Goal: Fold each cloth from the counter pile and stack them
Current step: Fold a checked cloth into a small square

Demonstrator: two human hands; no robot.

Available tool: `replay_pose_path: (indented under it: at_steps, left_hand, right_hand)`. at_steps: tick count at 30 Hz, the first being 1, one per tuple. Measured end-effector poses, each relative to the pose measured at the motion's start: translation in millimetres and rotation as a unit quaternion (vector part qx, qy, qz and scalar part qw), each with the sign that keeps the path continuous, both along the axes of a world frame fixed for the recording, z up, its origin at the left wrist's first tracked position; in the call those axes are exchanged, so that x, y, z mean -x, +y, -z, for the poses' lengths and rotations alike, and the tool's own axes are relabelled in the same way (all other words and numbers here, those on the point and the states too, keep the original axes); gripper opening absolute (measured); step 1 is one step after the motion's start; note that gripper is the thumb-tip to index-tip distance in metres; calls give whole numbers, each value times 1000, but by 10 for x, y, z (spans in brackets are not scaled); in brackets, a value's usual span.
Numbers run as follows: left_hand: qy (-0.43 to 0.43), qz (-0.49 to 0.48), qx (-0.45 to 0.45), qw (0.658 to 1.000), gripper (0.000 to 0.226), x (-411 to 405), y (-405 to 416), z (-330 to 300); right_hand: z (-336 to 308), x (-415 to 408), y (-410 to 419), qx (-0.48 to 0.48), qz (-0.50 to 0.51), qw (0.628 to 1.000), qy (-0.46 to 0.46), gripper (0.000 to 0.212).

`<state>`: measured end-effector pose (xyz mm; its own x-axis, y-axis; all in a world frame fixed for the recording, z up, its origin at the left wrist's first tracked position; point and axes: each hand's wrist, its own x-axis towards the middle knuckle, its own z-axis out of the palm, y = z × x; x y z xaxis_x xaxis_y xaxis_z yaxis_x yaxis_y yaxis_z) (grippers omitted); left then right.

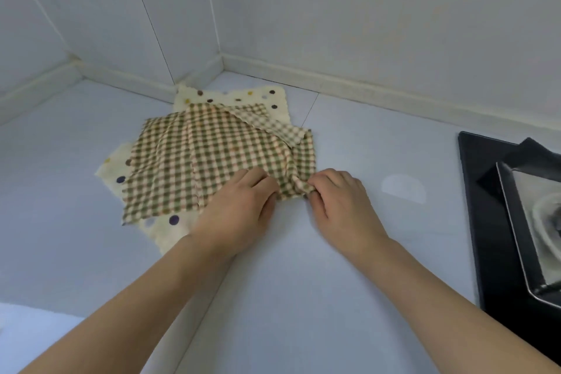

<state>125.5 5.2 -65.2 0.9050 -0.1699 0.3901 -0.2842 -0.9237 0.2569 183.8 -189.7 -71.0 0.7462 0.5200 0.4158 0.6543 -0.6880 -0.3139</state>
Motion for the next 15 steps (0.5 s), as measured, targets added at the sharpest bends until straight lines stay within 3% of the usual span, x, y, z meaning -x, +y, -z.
replay_pose_path:
  at_steps: [5,8,12,15]
  left_hand:
    - [-74,-61,26,995,23,234,-101,-206]
    - [-82,-111,79,987,19,561,-263,-551]
    - [-71,-49,155,984,17,1275,-654,-1112]
    - [-8,-10,121,993,28,1877,-916,-1556]
  right_hand:
    - [-173,200,-97,-43,10,998,-34,46]
    - [-485,565,-305,-83,12,994,-69,31]
    - [-1050,1280,-700,-120,31,987,-104,23]
    - [-1495,1803,-1048,-119,35,983,-134,21]
